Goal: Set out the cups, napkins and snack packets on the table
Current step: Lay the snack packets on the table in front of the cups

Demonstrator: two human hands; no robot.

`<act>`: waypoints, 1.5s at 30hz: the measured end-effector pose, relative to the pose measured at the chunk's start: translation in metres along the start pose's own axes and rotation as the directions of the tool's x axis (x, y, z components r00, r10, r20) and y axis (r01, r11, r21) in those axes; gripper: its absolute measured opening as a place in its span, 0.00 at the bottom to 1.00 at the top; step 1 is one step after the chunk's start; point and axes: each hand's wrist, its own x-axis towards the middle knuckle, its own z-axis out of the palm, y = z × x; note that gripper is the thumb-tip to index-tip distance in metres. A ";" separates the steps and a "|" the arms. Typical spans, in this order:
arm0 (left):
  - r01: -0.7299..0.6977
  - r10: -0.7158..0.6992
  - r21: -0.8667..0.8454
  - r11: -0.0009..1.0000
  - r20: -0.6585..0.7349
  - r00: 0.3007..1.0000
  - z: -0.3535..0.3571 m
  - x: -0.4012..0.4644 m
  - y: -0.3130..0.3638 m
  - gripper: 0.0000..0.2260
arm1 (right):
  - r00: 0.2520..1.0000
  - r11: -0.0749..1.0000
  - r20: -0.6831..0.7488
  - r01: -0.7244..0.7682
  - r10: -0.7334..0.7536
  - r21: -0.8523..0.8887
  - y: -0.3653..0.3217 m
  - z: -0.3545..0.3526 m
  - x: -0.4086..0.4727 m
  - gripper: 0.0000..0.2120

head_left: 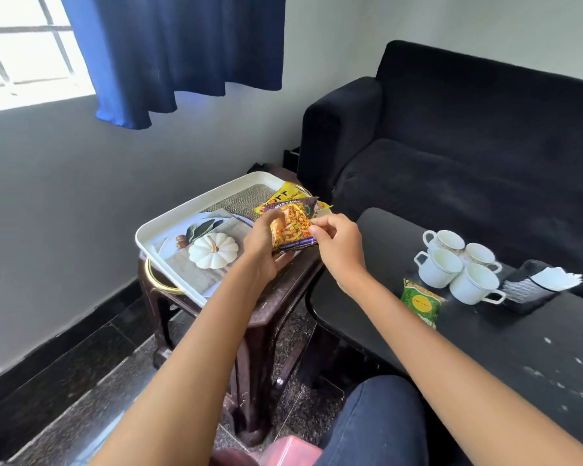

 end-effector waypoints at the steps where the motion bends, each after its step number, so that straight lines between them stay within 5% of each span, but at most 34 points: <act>1: -0.005 0.003 0.042 0.999 0.038 0.999 0.001 0.000 -0.001 0.12 | 1.000 1.000 -0.009 0.019 -0.019 -0.007 0.000 -0.006 -0.005 0.05; 10: -0.145 0.071 0.200 0.969 0.336 0.939 0.023 -0.009 -0.020 0.11 | 0.995 1.000 -0.095 0.026 -0.025 0.011 0.012 -0.063 -0.052 0.04; 17: -0.248 0.113 0.237 0.939 0.468 0.876 0.042 -0.024 -0.038 0.02 | 0.968 0.947 -0.130 -0.173 0.214 0.270 0.016 -0.113 -0.074 0.08; 20: -0.278 0.085 0.270 0.922 0.559 0.825 0.052 -0.036 -0.047 0.09 | 0.935 0.862 -0.034 -0.310 0.352 0.400 0.016 -0.126 -0.082 0.20; 23: -0.307 0.069 0.283 0.909 0.624 0.778 0.061 -0.050 -0.058 0.12 | 0.928 0.792 0.105 -0.362 0.359 0.491 0.016 -0.133 -0.095 0.20; 28: -0.367 0.080 0.305 0.879 0.664 0.744 0.068 -0.061 -0.069 0.14 | 0.952 0.793 0.075 -0.288 0.296 0.537 0.024 -0.136 -0.110 0.18; 38: -0.349 0.121 0.318 0.882 0.563 0.818 0.067 -0.060 -0.069 0.07 | 0.959 0.817 0.050 -0.265 0.279 0.512 0.039 -0.131 -0.122 0.25; 45: -0.397 0.181 0.280 0.874 0.571 0.801 0.071 -0.054 -0.075 0.08 | 0.957 0.820 -0.024 -0.236 0.290 0.522 0.047 -0.125 -0.122 0.24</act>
